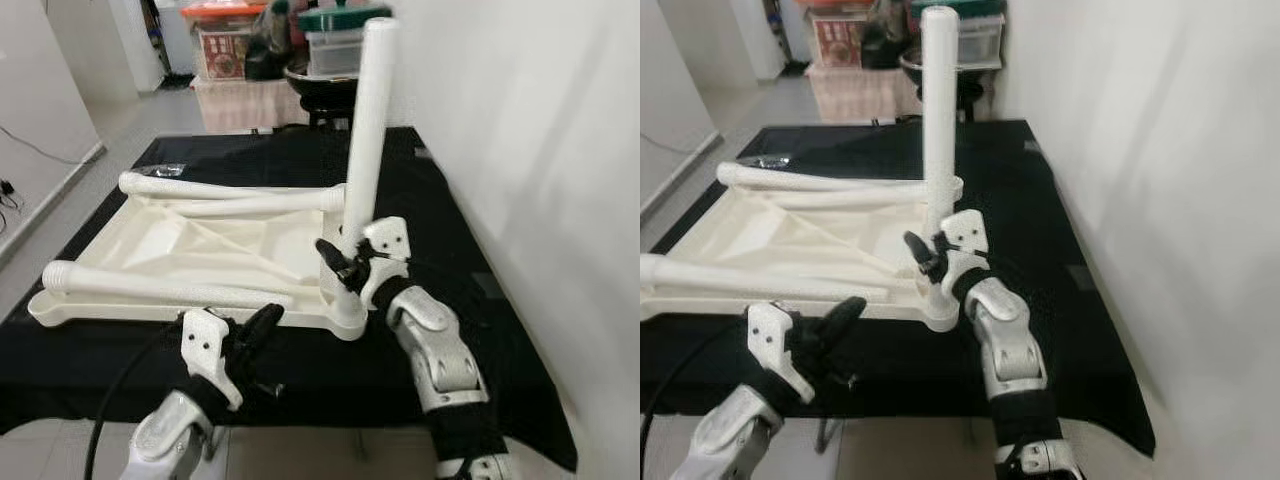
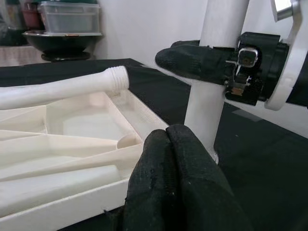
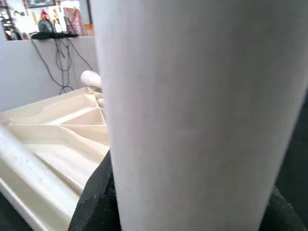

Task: Building children table

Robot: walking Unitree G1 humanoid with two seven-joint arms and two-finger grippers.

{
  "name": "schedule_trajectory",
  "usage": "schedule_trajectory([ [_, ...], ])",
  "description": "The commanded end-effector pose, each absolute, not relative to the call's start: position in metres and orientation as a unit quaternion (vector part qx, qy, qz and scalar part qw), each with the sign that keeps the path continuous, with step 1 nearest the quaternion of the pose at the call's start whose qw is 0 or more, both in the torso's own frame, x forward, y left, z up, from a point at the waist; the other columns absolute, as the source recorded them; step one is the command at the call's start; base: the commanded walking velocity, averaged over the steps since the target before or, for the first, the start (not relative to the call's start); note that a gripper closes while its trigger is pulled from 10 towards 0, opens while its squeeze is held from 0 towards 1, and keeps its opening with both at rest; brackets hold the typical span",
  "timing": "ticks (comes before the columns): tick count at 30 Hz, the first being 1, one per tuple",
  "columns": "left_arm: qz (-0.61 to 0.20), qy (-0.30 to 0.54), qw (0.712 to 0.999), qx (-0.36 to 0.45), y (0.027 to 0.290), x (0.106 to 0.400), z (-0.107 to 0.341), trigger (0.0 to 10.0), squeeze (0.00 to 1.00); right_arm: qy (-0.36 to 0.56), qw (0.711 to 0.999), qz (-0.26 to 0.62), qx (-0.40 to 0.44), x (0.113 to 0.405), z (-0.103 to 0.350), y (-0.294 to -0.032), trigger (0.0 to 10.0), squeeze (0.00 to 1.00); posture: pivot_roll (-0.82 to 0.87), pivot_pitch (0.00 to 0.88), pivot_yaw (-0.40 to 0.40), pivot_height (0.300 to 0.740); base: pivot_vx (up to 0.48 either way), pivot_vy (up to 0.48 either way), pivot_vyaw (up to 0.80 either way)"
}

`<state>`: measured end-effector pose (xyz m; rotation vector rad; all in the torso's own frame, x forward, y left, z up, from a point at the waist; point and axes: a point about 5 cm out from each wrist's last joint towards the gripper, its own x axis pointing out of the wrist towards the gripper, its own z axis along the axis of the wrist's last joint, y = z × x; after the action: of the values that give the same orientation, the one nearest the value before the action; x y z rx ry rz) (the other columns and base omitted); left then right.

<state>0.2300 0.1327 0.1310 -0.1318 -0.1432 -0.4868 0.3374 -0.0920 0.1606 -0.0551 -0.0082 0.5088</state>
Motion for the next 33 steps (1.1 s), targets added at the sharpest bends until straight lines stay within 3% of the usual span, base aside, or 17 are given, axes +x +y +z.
schedule_trajectory([
  [1, -0.241, -0.064, 0.966, -0.065, 0.134, 0.232, 0.127, 10.0, 0.0, 0.062, 0.968, 0.244, -0.022, 0.339, 0.131, -0.094, 0.0, 0.0, -0.01, 0.0, 0.021, 0.74, 0.0, 0.0, 0.0],
  [9, -0.227, -0.07, 0.97, -0.059, 0.134, 0.235, 0.128, 10.0, 0.0, 0.069, 0.972, 0.222, -0.015, 0.342, 0.132, -0.094, 0.0, 0.0, -0.01, 0.0, 0.018, 0.74, 0.0, 0.0, 0.0],
  [10, -0.229, -0.07, 0.969, -0.06, 0.134, 0.235, 0.128, 10.0, 0.0, 0.053, 0.968, 0.243, -0.013, 0.344, 0.138, -0.094, 10.0, 1.0, -0.01, 0.0, 0.019, 0.74, 0.0, 0.0, 0.0],
  [18, -0.229, -0.07, 0.969, -0.06, 0.134, 0.235, 0.128, 10.0, 0.0, 0.053, 0.968, 0.243, -0.013, 0.344, 0.138, -0.094, 10.0, 1.0, -0.01, 0.0, 0.019, 0.74, 0.0, 0.0, 0.0],
  [19, -0.232, -0.069, 0.968, -0.062, 0.133, 0.235, 0.128, 10.0, 0.0, 0.033, 0.961, 0.274, -0.011, 0.348, 0.146, -0.096, 10.0, 1.0, -0.01, 0.0, 0.019, 0.74, 0.0, 0.0, 0.0],
  [21, -0.235, -0.07, 0.967, -0.065, 0.131, 0.234, 0.129, 10.0, 0.0, -0.001, 0.89, 0.452, -0.055, 0.356, 0.176, -0.105, 10.0, 1.0, 0.0, 0.0, 0.011, 0.74, 0.0, 0.0, 0.0],
  [22, -0.235, -0.071, 0.967, -0.066, 0.131, 0.234, 0.129, 10.0, 0.0, 0.003, 0.863, 0.5, -0.074, 0.358, 0.183, -0.109, 10.0, 0.92, 0.0, 0.0, 0.012, 0.74, 0.0, 0.0, 0.0],
  [23, -0.235, -0.071, 0.967, -0.066, 0.131, 0.234, 0.129, 10.0, 0.0, 0.003, 0.863, 0.5, -0.074, 0.358, 0.183, -0.109, 10.0, 0.92, 0.0, 0.0, 0.012, 0.74, 0.0, 0.0, 0.0],
  [24, -0.235, -0.071, 0.967, -0.066, 0.131, 0.233, 0.129, 10.0, 0.0, 0.009, 0.845, 0.527, -0.088, 0.36, 0.186, -0.112, 10.0, 0.17, 0.01, 0.0, 0.013, 0.74, 0.0, 0.0, 0.0],
  [25, -0.236, -0.071, 0.967, -0.066, 0.131, 0.232, 0.129, 10.0, 0.0, 0.014, 0.837, 0.54, -0.087, 0.362, 0.188, -0.112, 10.0, 0.0, 0.02, 0.0, 0.014, 0.74, 0.0, 0.0, 0.0],
  [33, -0.238, -0.069, 0.966, -0.067, 0.131, 0.227, 0.13, 10.0, 0.0, 0.022, 0.806, 0.588, -0.061, 0.37, 0.198, -0.108, 10.0, 0.0, 0.03, 0.016, 0.015, 0.74, 0.0, 0.0, 0.0],
])
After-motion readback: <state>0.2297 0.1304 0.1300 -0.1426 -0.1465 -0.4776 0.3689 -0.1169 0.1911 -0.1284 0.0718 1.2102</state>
